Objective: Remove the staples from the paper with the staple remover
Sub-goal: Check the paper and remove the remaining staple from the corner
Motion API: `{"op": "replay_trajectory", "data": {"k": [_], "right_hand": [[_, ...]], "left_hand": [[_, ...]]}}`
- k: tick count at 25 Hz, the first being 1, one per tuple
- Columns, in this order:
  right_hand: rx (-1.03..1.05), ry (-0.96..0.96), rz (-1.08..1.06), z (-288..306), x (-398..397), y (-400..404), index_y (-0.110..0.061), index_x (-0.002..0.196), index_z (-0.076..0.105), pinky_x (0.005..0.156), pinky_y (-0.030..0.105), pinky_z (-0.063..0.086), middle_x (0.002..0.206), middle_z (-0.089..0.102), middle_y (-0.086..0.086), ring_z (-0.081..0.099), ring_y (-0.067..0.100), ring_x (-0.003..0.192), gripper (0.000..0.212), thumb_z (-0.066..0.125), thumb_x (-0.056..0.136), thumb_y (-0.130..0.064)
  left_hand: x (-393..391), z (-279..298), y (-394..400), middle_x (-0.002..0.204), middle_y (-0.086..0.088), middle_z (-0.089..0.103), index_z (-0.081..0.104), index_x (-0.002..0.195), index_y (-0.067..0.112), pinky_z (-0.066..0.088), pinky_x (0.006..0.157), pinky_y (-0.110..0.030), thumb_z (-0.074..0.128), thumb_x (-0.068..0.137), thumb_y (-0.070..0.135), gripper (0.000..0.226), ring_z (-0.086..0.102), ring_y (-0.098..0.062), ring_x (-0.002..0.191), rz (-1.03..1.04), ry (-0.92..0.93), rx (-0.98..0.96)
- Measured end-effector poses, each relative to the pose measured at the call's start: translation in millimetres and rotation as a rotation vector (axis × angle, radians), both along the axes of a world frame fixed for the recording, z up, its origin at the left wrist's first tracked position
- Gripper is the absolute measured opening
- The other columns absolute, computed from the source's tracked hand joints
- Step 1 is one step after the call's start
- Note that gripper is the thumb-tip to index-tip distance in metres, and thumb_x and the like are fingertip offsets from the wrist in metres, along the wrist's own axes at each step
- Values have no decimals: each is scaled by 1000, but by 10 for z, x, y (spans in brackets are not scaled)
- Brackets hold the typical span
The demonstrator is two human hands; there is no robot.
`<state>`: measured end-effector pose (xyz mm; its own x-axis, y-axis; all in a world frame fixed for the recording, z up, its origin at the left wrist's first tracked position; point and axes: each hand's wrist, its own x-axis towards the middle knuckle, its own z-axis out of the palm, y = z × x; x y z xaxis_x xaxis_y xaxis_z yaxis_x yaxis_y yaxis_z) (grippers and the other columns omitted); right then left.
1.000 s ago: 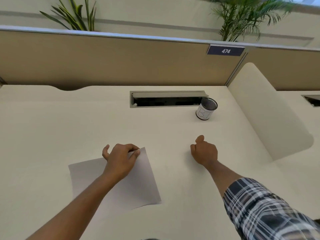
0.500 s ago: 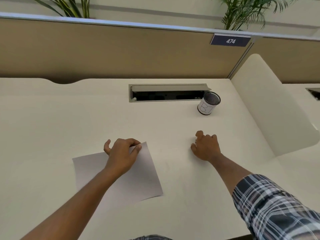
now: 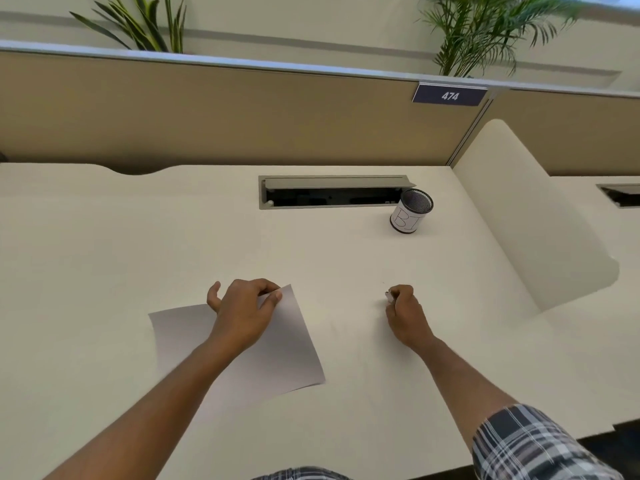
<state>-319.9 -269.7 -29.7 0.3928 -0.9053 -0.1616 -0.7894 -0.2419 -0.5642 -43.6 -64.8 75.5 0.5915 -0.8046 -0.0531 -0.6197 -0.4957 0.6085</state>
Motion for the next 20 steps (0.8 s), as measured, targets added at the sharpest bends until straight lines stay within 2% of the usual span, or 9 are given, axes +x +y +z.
{"op": "replay_trajectory", "data": {"k": [4, 8, 12, 15, 17, 18, 20], "right_hand": [[-53, -152, -141, -67, -62, 202, -14, 107, 60, 84, 28, 41, 110, 55, 1, 58, 23, 100, 18, 66, 91, -7], [-113, -62, -190, -90, -48, 301, -17, 108, 67, 79, 31, 43, 107, 58, 0, 59, 24, 99, 21, 71, 87, -15], [-161, 17, -219, -75, -3, 319, -19, 105, 69, 75, 31, 42, 108, 62, -2, 58, 22, 105, 14, 69, 91, -22], [-138, 21, -198, -72, -20, 311, -20, 107, 69, 78, 33, 44, 110, 62, -3, 56, 23, 110, 17, 68, 91, -26], [-143, 63, -163, -62, -30, 320, -17, 116, 67, 85, 38, 47, 117, 62, 1, 55, 27, 115, 31, 71, 88, -28], [-187, 77, -153, -44, -24, 347, -14, 121, 65, 89, 41, 47, 120, 62, 3, 55, 29, 116, 38, 73, 85, -26], [-294, -33, -163, 41, 20, 480, -12, 121, 63, 90, 43, 48, 120, 63, 3, 57, 30, 112, 43, 72, 79, -14]], "left_hand": [[-51, 29, 70, 86, 25, 63, 71, 96, 35, 2, 116, -46, 55, 100, 37, 16, 57, -6, 106, -10, -6, -12], [-74, 44, 127, 88, 25, 65, 66, 91, 37, 6, 119, -43, 58, 99, 34, 12, 60, -2, 97, -41, 25, -97], [-89, 58, 186, 89, 16, 70, 69, 92, 22, 8, 127, -38, 61, 99, 27, 12, 65, 1, 88, -85, 61, -213], [-123, 100, 221, 86, 15, 69, 70, 93, 17, 6, 127, -36, 62, 98, 25, 13, 66, -2, 84, -73, 51, -242], [-150, 141, 242, 84, 15, 68, 71, 93, 17, 7, 127, -34, 62, 98, 23, 12, 65, -1, 84, -66, 77, -258], [-162, 163, 252, 85, 15, 69, 71, 92, 17, 11, 126, -33, 63, 98, 23, 11, 65, -1, 85, -65, 97, -272], [-180, 202, 282, 87, 13, 70, 71, 92, 19, 34, 115, -31, 64, 97, 23, 10, 65, -2, 87, -57, 138, -303]]}}
